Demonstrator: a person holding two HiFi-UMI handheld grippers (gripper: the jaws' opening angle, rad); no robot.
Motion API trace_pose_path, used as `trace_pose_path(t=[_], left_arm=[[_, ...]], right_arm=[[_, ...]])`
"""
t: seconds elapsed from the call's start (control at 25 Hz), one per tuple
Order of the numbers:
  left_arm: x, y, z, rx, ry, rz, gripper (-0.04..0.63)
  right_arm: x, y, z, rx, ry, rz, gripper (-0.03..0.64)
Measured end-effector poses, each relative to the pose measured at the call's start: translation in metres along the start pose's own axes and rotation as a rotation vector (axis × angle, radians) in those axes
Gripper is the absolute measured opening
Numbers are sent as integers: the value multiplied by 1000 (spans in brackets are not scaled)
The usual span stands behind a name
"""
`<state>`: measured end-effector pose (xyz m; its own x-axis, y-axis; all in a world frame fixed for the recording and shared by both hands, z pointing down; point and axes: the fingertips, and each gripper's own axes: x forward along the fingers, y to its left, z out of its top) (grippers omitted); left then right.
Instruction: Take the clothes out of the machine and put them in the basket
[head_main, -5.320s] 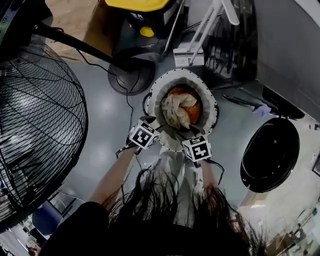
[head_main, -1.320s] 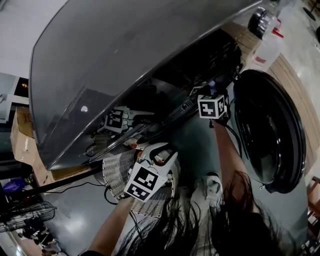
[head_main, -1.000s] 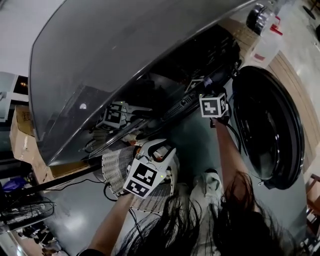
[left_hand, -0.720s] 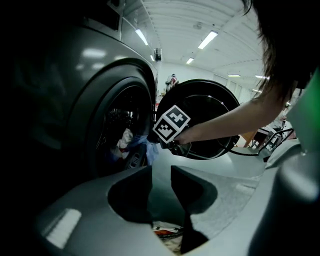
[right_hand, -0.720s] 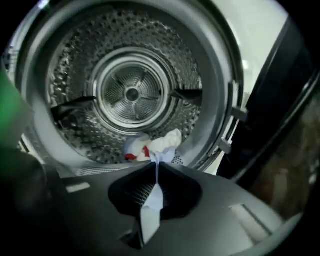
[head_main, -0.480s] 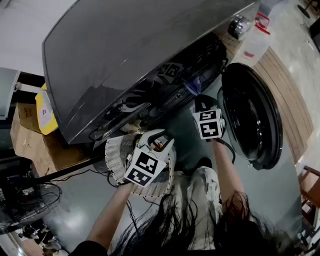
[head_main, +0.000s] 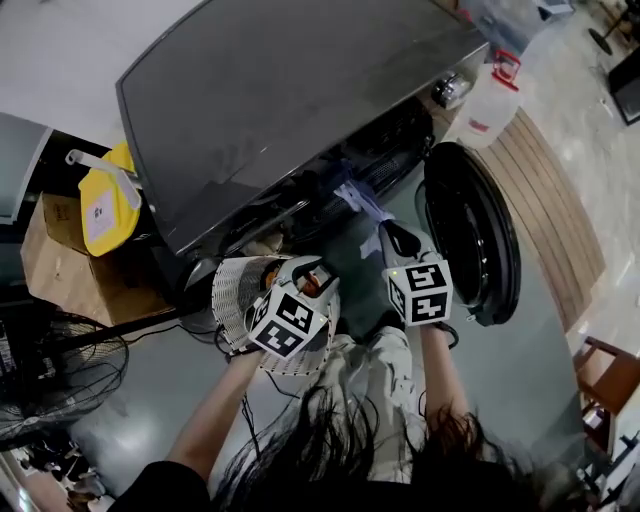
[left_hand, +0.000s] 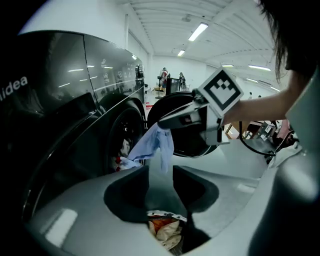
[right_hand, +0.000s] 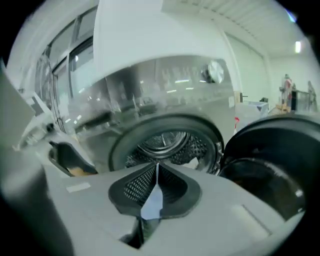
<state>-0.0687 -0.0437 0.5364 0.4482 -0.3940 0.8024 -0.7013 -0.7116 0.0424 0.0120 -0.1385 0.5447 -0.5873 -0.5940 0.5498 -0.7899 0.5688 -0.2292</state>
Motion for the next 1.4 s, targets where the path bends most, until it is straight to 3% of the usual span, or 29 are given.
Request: trace_pose_path(t=[0.2, 0.44, 0.88, 1.04, 1.12, 1.2, 1.24, 1.4], left_arm=[[1, 3, 11, -6, 12, 62, 185], [23, 3, 18, -1, 35, 78, 236], [134, 22, 26, 191, 203, 157, 385], [153, 31, 41, 197, 171, 168, 382], [151, 34, 53, 165, 116, 175, 266], [143, 37, 64, 107, 54, 194, 64], [138, 39, 67, 65, 27, 201, 10], [113, 45, 70, -97, -59, 193, 11]], right_arm=[[-58, 9, 33, 34, -70, 93, 38], [-114, 15, 61, 23, -114, 147, 38], [-162, 14, 72, -35, -126, 232, 38], [-169, 6, 74, -69, -126, 234, 38], [-171, -1, 73, -66, -124, 230, 38], [-171, -9, 70, -56, -121, 224, 38], [-171, -13, 69, -49, -121, 221, 38], [-168, -25, 68, -31, -120, 214, 38]])
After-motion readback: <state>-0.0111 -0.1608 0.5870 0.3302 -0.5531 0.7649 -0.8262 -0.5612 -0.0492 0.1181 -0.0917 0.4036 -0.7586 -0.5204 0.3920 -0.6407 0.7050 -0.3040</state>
